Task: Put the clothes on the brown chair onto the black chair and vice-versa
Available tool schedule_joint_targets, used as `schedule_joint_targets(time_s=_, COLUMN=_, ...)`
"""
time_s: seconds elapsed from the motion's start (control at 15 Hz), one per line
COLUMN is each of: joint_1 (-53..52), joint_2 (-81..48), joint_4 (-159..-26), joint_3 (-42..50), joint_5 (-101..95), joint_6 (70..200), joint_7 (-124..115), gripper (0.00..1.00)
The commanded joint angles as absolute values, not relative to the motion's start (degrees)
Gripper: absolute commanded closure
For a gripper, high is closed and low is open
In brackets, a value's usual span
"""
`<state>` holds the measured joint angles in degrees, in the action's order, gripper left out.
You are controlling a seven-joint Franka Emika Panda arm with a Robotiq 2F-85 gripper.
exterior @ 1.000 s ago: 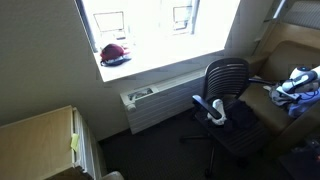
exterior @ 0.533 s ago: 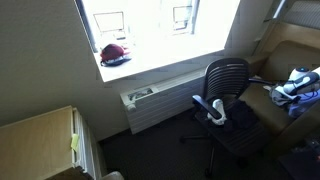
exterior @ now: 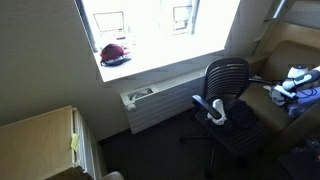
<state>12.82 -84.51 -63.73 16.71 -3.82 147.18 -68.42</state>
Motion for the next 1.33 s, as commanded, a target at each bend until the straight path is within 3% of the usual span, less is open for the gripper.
schedule_joint_targets(time_s=0.0, joint_1=15.98, joint_2=-84.31, joint_4=-55.08, joint_3=13.14, joint_5=-0.26, joint_6=134.16, joint_7=-58.80, gripper=1.00)
schedule_joint_targets(time_s=0.27, joint_1=16.34, joint_2=-84.13, joint_4=-47.48, joint_3=13.69, joint_5=1.31, joint_6=129.65, joint_7=-55.42, gripper=1.00)
schedule_joint_targets(time_s=0.33, joint_1=15.93, joint_2=-84.08, joint_4=-46.66, joint_3=14.38, joint_5=1.23, joint_6=129.78, joint_7=-57.36, gripper=0.74)
schedule_joint_targets(time_s=0.4, joint_1=15.42, joint_2=-84.01, joint_4=-48.96, joint_3=14.53, joint_5=0.30, joint_6=131.56, joint_7=-58.06, gripper=0.72)
schedule_joint_targets(time_s=0.47, joint_1=15.46, joint_2=-83.88, joint_4=-48.20, joint_3=14.51, joint_5=0.24, joint_6=131.48, joint_7=-58.11, gripper=0.92)
schedule_joint_targets(time_s=0.53, joint_1=15.20, joint_2=-83.87, joint_4=-49.52, joint_3=14.71, joint_5=-0.18, joint_6=131.54, joint_7=-58.25, gripper=0.59)
schedule_joint_targets(time_s=0.8, joint_1=15.50, joint_2=-84.73, joint_4=-52.09, joint_3=14.71, joint_5=-0.22, joint_6=134.91, joint_7=-59.06, gripper=0.31)
schedule_joint_targets(time_s=1.07, joint_1=14.65, joint_2=-84.91, joint_4=-57.20, joint_3=17.48, joint_5=-1.21, joint_6=151.69, joint_7=-63.45, gripper=0.03)
schedule_joint_targets(time_s=1.2, joint_1=14.10, joint_2=-85.02, joint_4=-61.03, joint_3=19.09, joint_5=-0.49, joint_6=160.39, joint_7=-66.73, gripper=0.00)
schedule_joint_targets(time_s=1.27, joint_1=14.76, joint_2=-85.05, joint_4=-57.20, joint_3=17.88, joint_5=0.64, joint_6=153.90, joint_7=-63.22, gripper=0.00)
